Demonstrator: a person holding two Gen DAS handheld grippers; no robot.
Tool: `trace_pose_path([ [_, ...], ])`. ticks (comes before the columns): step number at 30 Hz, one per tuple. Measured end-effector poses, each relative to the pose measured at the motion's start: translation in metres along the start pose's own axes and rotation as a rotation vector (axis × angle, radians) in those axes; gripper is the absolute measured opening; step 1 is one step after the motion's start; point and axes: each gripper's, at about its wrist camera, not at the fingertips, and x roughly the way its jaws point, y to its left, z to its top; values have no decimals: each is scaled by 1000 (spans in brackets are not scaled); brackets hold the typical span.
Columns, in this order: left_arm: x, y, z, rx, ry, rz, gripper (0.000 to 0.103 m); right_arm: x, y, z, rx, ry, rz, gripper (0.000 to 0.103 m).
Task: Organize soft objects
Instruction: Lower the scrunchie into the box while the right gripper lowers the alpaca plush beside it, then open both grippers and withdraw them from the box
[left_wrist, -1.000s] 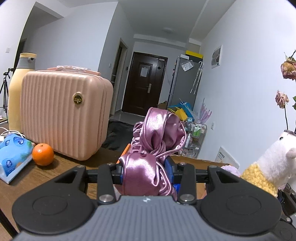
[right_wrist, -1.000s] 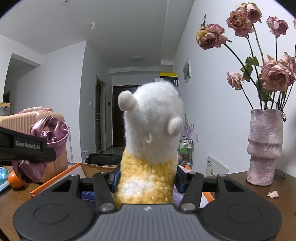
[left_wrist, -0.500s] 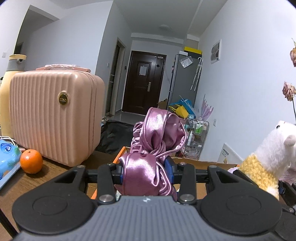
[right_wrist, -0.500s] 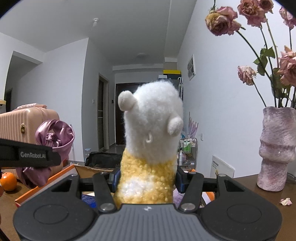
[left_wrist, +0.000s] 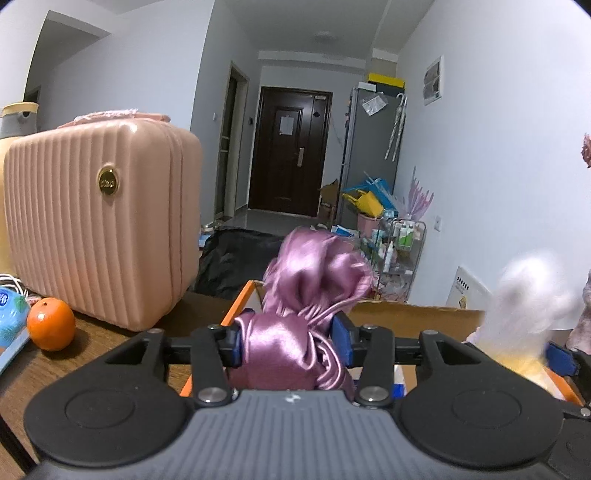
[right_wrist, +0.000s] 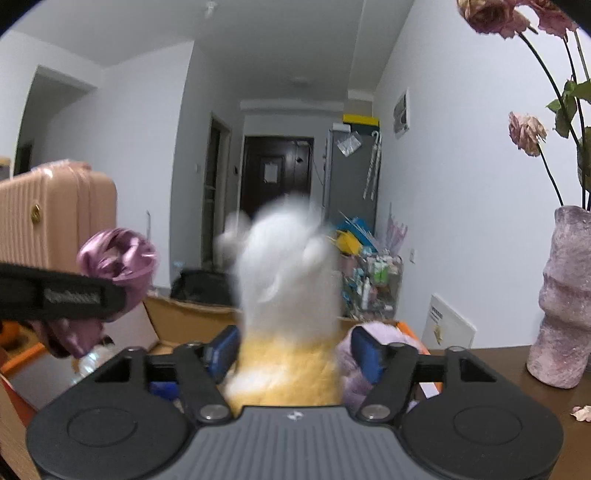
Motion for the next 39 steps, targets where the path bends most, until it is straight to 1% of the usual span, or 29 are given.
trace_pose_path([
  [1,1,1,-1,-1,4,5,57,1,-2,0,5,11,4,81],
  [2,3,2,-1,-4,10,5,68,1,-3,-1,16,14,2,85],
  [3,3,4,-1,-12,15,1,72,1,-4,-1,21,14,-2,86],
  [4,3,6,-1,-23,15,3,81,1,-5,-1,23,14,-5,91],
  [5,2,8,-1,-29,7,13,92,0,-5,-2,27,14,-8,99],
  [6,0,9,0,-29,-7,25,99,0,-6,-3,31,14,-9,102],
  [7,-2,9,0,-28,-17,33,103,0,-6,-4,34,14,-8,103],
  [11,-8,9,0,-34,-54,81,103,-1,-6,-4,36,16,17,103],
  [16,-7,10,0,-37,-50,94,103,-5,-6,-6,35,22,52,103],
  [20,-9,10,1,-46,-51,104,103,-12,-6,-8,30,14,65,103],
  [30,-30,12,-8,-15,-57,104,103,-45,-24,-16,75,-23,40,103],
  [35,-50,12,-15,19,-69,100,103,-69,-31,-18,105,-36,32,103],
  [39,-69,12,-20,41,-77,81,103,-94,-34,-22,111,-42,19,103],
])
